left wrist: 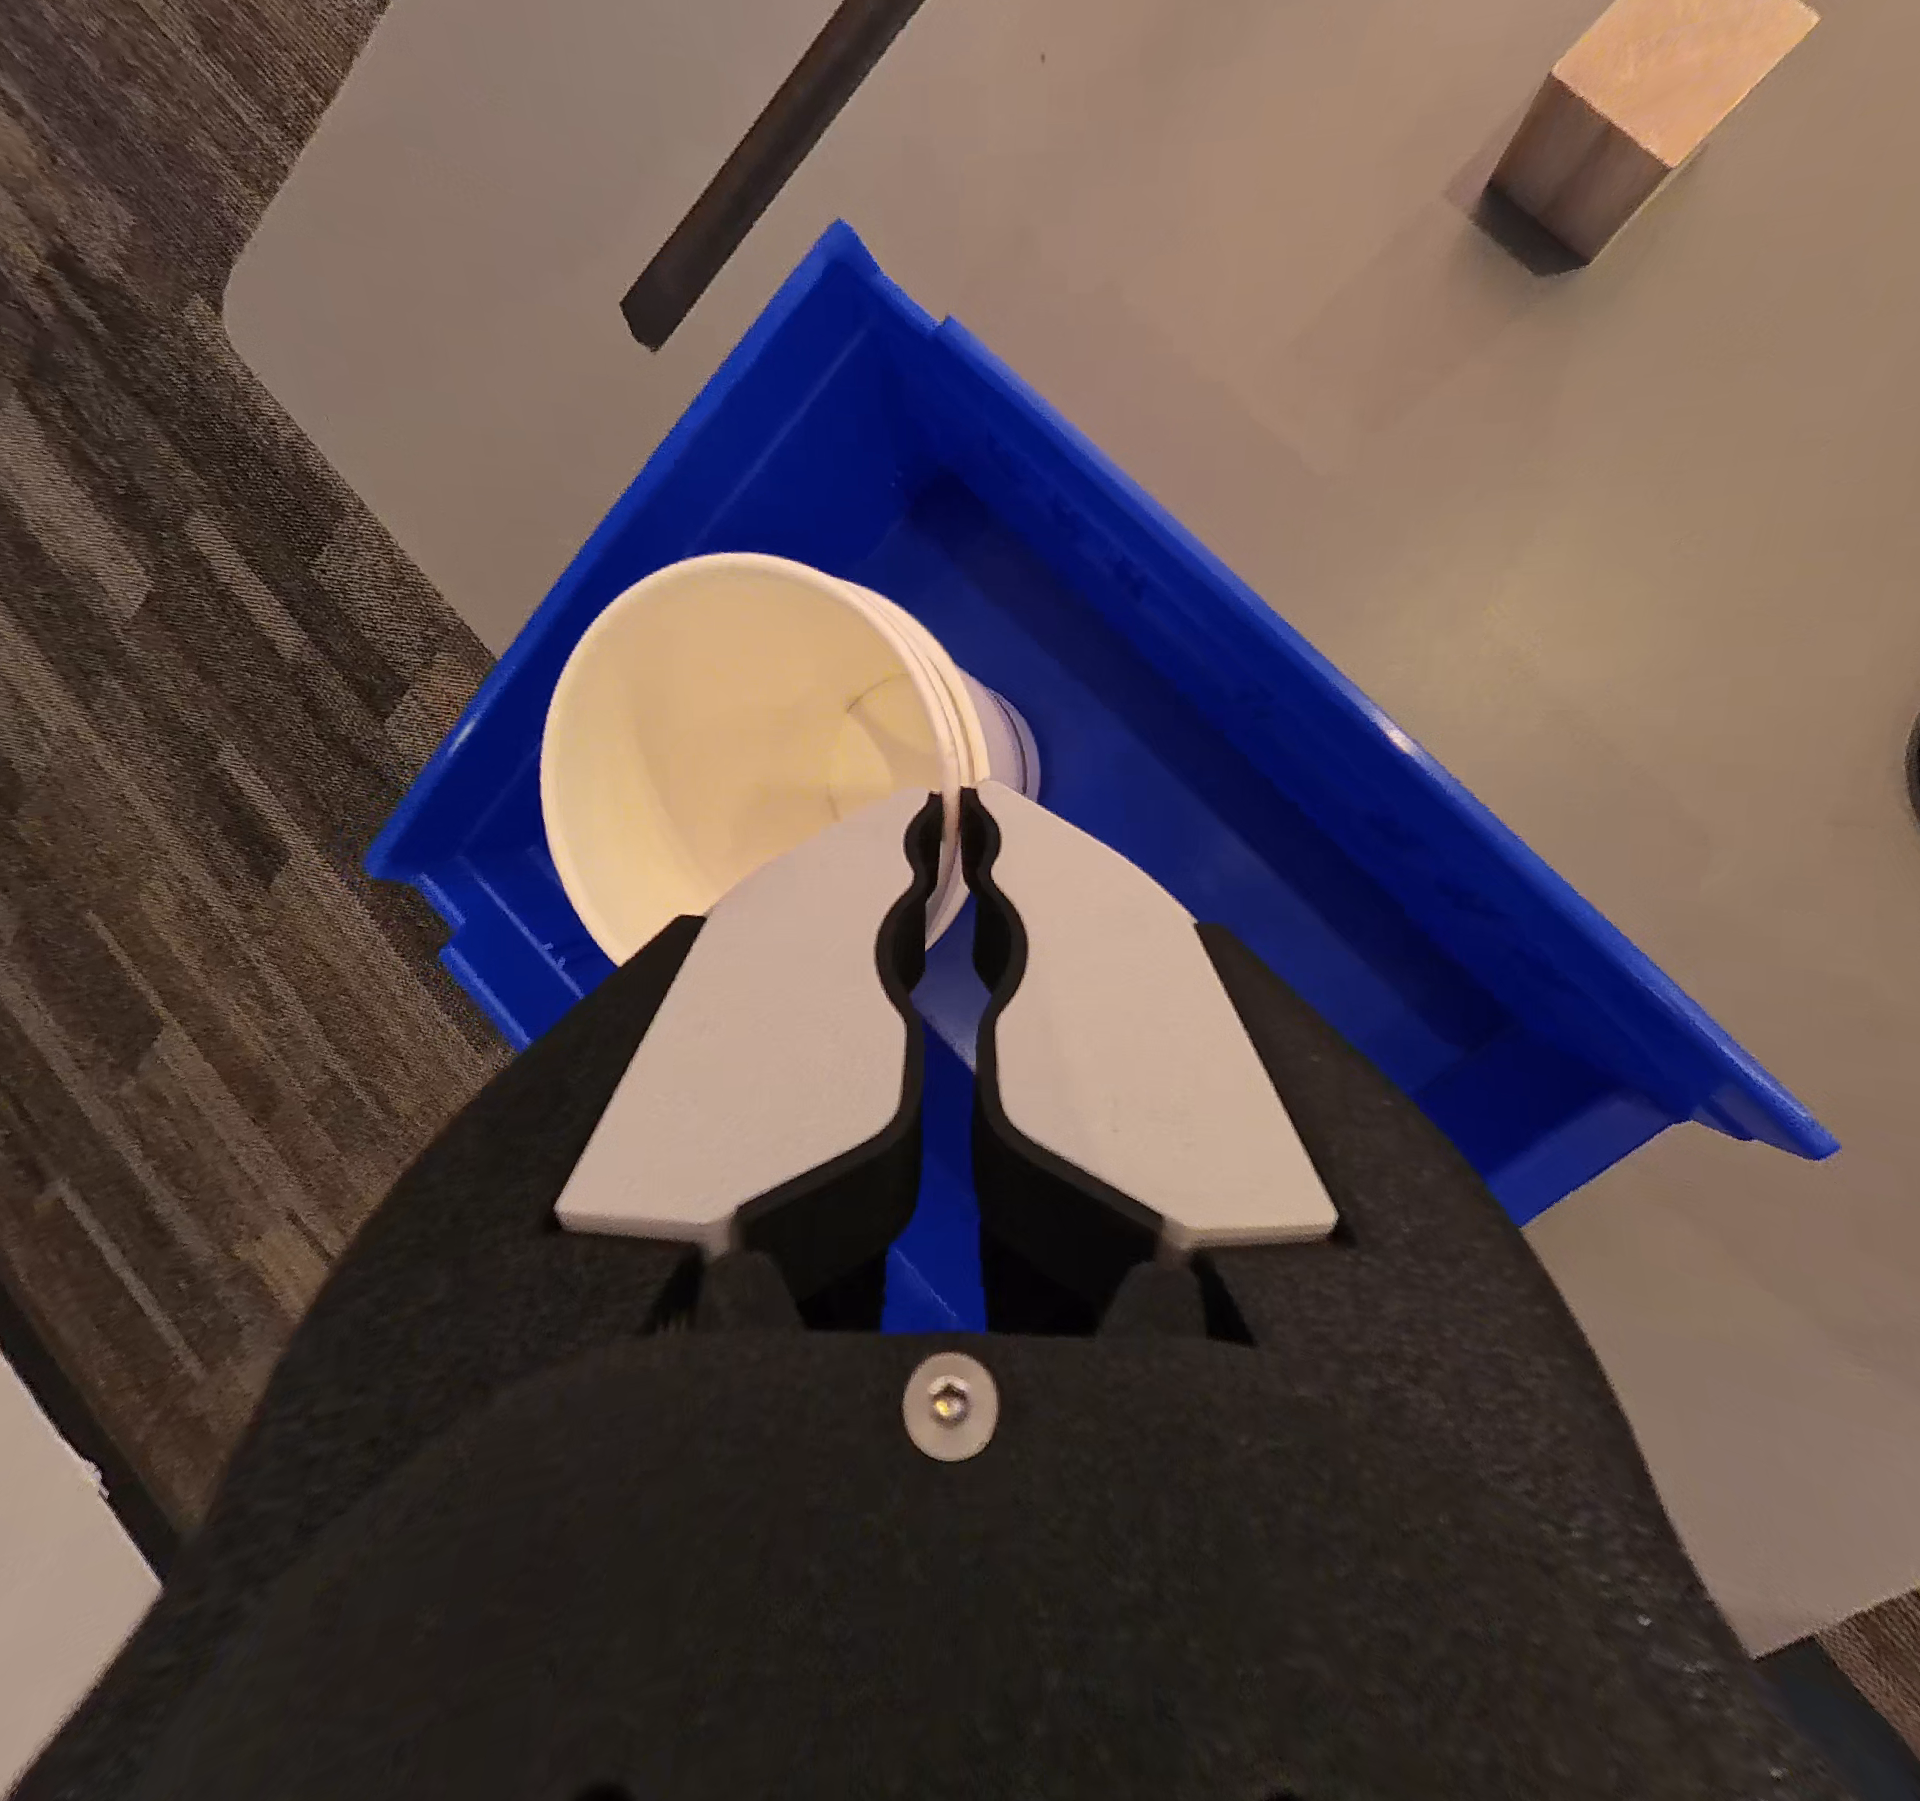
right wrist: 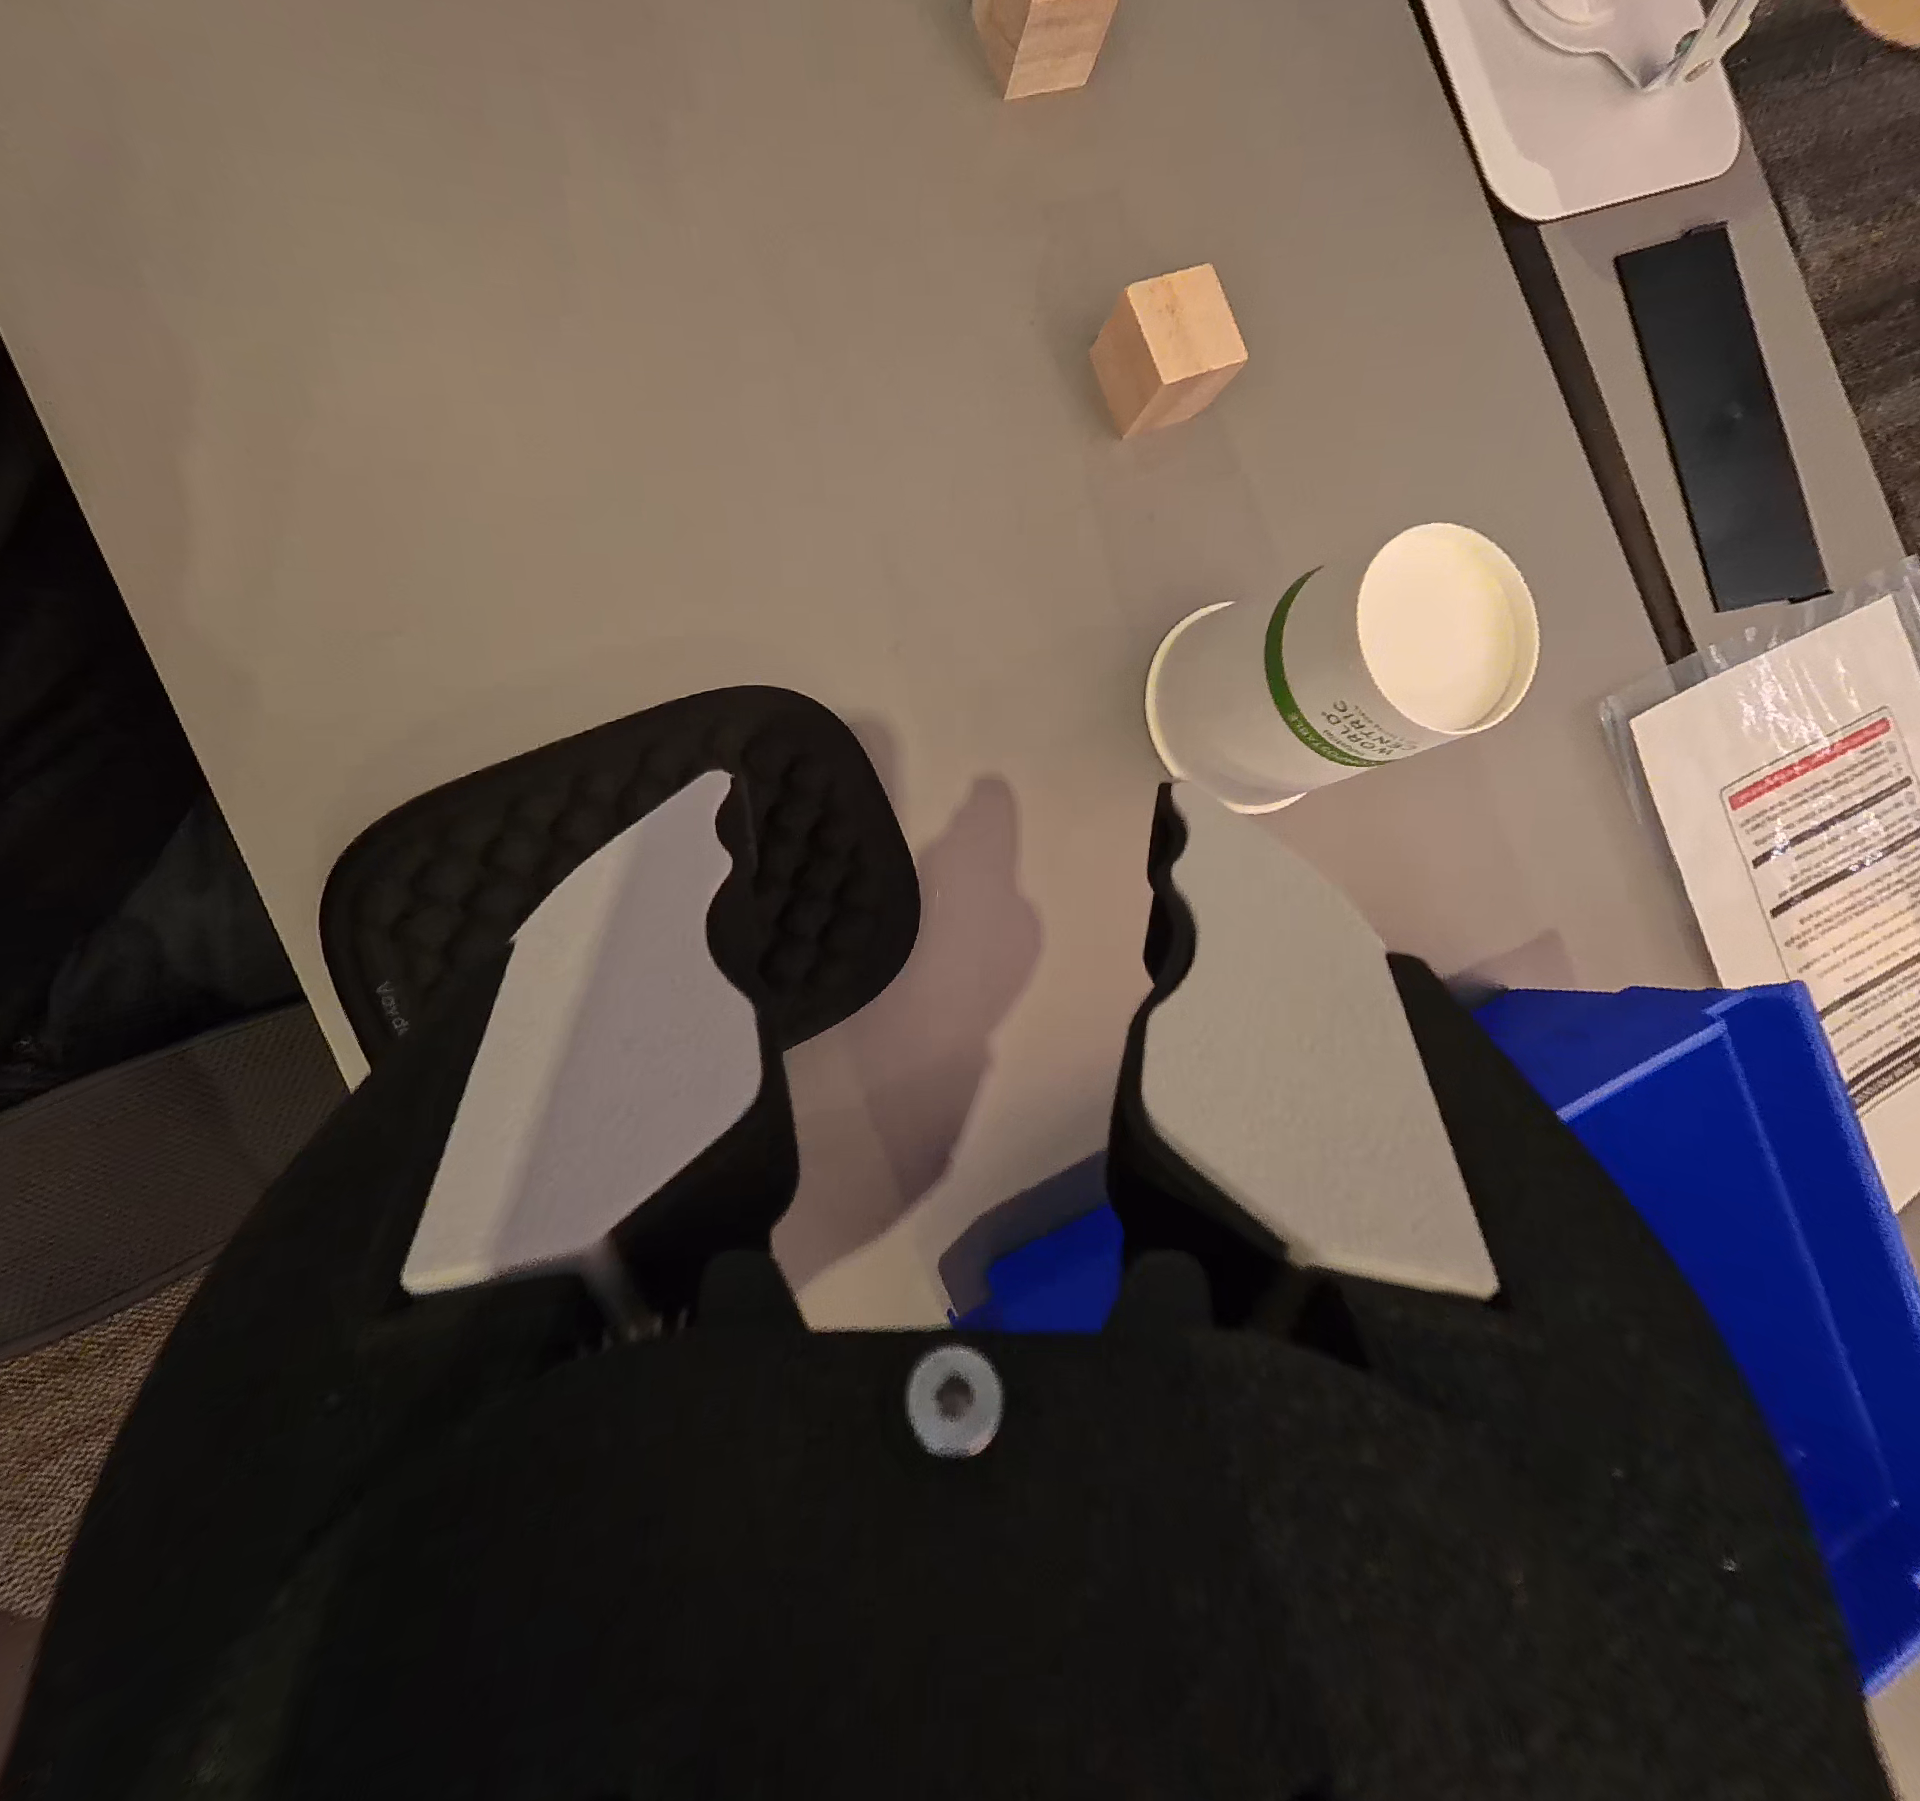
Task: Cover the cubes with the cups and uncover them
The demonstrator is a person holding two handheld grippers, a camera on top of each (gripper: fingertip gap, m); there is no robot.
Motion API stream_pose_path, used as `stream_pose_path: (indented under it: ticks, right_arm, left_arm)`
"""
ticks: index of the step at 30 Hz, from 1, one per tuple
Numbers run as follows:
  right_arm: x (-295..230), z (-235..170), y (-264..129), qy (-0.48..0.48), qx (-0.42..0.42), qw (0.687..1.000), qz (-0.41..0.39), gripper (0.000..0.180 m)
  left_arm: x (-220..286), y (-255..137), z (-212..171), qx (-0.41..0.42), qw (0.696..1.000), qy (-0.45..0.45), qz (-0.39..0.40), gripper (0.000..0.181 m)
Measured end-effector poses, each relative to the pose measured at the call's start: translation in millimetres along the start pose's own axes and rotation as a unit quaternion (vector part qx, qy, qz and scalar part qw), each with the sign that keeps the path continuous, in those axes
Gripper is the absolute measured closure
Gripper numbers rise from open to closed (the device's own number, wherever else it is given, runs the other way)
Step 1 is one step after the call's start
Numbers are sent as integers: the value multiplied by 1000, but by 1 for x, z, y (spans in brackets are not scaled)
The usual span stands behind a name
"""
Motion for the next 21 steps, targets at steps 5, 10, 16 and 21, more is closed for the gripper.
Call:
stream_pose_path:
  ticks: [5, 10, 16, 21]
  right_arm:
    - [-1, -1, 0, -2, 0, 1000, 2, 107]
    - [-1, -2, -1, -5, -5, 1000, 0, 108]
    - [-3, -2, -3, -6, -4, 1000, -1, 109]
    - [-6, -5, -5, -7, -21, 1000, -1, 110]
  left_arm:
    - [2, -8, 2, 3, 1000, 10, 8, 178]
    - [6, -16, 5, 5, 1000, 24, 11, 178]
    - [12, -5, 1, -32, 999, 30, 11, 178]
    - [12, 8, -4, -58, 998, 15, 2, 175]
Point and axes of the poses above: each gripper's, where its closed fingertips meet, y out along the fingers, z out of its top, x = y × z across the jaws, the point moved 9 cm from there along -y, back along the fingers, and after that the axes turned 13 degrees about -y, right-handed, at the moved point
